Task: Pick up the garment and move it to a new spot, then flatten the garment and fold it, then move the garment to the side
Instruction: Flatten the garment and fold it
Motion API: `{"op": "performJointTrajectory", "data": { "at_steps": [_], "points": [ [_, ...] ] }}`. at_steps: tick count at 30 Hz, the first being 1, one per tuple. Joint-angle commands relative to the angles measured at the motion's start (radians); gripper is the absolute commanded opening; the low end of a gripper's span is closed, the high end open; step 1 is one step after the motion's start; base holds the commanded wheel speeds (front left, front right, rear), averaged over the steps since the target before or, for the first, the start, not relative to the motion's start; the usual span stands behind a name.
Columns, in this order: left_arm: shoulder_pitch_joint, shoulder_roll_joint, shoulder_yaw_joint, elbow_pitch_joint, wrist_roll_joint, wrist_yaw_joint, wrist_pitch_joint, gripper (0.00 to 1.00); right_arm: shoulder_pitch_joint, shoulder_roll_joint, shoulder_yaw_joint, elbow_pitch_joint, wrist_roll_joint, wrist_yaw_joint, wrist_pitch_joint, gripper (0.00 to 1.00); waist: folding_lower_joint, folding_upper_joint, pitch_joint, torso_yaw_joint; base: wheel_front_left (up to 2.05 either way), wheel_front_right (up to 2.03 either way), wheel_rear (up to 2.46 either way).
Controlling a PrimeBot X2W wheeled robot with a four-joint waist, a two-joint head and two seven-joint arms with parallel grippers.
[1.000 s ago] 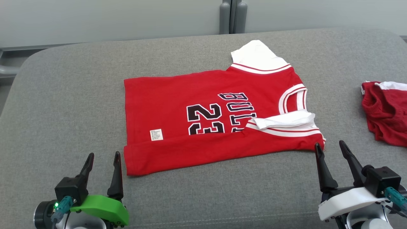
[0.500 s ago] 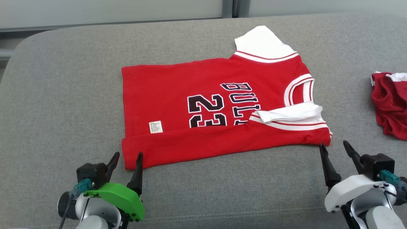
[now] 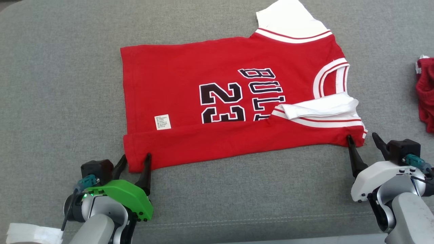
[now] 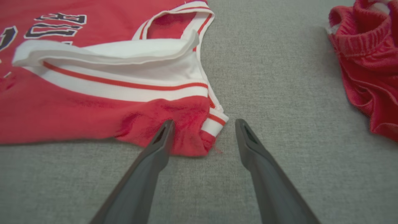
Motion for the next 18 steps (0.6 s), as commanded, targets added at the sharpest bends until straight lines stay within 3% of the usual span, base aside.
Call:
{"op": "performJointTrajectory", "data": {
  "at_steps": [1, 6, 7, 8, 9, 10, 18],
  "points": [
    [-0.02, 0.002, 0.002, 0.007, -0.004, -0.003, -0.004, 1.0, -0.015, -0.005, 0.001, 0.01, 0.001, -0.001, 0.001, 1.0, 0.0, 0.0, 0.015, 0.006, 0.0, 0.0, 0.0],
    [-0.036, -0.021, 0.007, 0.041, -0.03, -0.024, -0.001, 1.0, -0.054, -0.003, 0.014, 0.078, 0.013, -0.001, 0.008, 1.0, 0.0, 0.0, 0.026, 0.009, 0.0, 0.0, 0.0],
    [-0.037, -0.022, 0.005, 0.047, -0.035, -0.029, 0.004, 0.97, -0.061, -0.003, 0.013, 0.086, 0.015, -0.001, -0.001, 0.93, 0.0, 0.0, 0.026, 0.009, 0.0, 0.0, 0.0],
    [-0.036, -0.029, 0.005, 0.049, -0.046, -0.035, 0.008, 0.54, -0.065, 0.0, 0.016, 0.093, 0.02, -0.001, -0.004, 0.4, 0.0, 0.0, 0.027, 0.008, 0.0, 0.0, 0.0],
    [-0.04, -0.029, 0.008, 0.049, -0.045, -0.034, -0.001, 0.35, -0.066, 0.002, 0.022, 0.104, 0.026, -0.001, 0.003, 0.0, 0.0, 0.0, 0.026, 0.008, 0.0, 0.0, 0.0],
    [-0.042, -0.027, 0.006, 0.049, -0.042, -0.034, 0.002, 0.0, -0.067, 0.001, 0.027, 0.11, 0.028, -0.001, 0.006, 0.0, 0.0, 0.0, 0.026, 0.008, 0.0, 0.0, 0.0],
    [-0.007, 0.0, 0.019, -0.026, -0.062, -0.029, 0.01, 0.0, -0.009, -0.02, 0.03, 0.031, 0.094, -0.002, 0.019, 0.0, 0.0, 0.0, 0.015, 0.014, 0.0, 0.0, 0.0]
  ]
}}
